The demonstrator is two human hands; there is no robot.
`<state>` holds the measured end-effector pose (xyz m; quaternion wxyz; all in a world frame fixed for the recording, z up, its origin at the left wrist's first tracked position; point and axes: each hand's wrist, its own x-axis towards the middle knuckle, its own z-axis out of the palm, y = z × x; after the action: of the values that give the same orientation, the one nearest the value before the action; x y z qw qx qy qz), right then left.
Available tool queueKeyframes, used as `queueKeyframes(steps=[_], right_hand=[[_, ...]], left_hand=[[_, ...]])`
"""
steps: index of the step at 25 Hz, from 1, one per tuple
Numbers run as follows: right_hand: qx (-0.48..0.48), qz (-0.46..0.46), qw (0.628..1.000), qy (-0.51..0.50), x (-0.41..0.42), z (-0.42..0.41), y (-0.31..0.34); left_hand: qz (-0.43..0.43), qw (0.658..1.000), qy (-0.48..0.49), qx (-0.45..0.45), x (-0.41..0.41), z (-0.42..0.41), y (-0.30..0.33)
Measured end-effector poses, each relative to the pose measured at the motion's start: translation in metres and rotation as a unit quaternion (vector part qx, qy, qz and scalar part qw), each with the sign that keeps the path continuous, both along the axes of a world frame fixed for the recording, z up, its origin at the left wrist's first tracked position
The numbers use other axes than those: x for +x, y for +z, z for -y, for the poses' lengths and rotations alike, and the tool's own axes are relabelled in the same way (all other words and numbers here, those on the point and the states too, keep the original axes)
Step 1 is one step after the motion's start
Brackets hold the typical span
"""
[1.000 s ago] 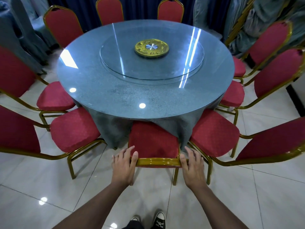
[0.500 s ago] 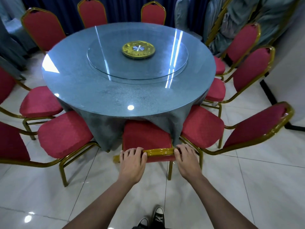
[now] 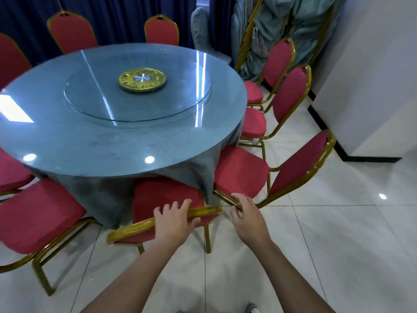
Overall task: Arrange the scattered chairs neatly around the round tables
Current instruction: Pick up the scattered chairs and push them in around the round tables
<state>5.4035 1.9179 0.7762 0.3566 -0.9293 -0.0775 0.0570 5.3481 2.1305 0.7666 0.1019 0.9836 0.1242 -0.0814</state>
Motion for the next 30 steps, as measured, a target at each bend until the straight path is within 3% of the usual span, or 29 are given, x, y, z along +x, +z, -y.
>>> queueKeyframes(steps=[4,13,17,24,30], right_hand=[[0.016,-0.011,0.999,0.029,0.031,0.05,-0.011],[0.025,-0.035,0.987,0.154,0.069,0.086,-0.026],[0.025,-0.051,0.986,0.159,0.074,0.103,-0.028],[0.012,-0.103,0.984,0.143,0.075,0.145,-0.045],[0.041,-0.039,0.986,0.154,0.113,0.18,-0.019]], left_hand=[[-0.042,0.993,0.039,0.107,0.003,0.006,-0.001],[0.014,0.979,0.138,0.152,0.007,0.057,-0.008],[-0.049,0.978,0.157,0.129,0.041,0.022,0.002],[-0.079,0.974,0.19,0.097,0.049,0.035,0.002],[0.07,0.975,0.193,0.089,0.071,0.115,0.006]])
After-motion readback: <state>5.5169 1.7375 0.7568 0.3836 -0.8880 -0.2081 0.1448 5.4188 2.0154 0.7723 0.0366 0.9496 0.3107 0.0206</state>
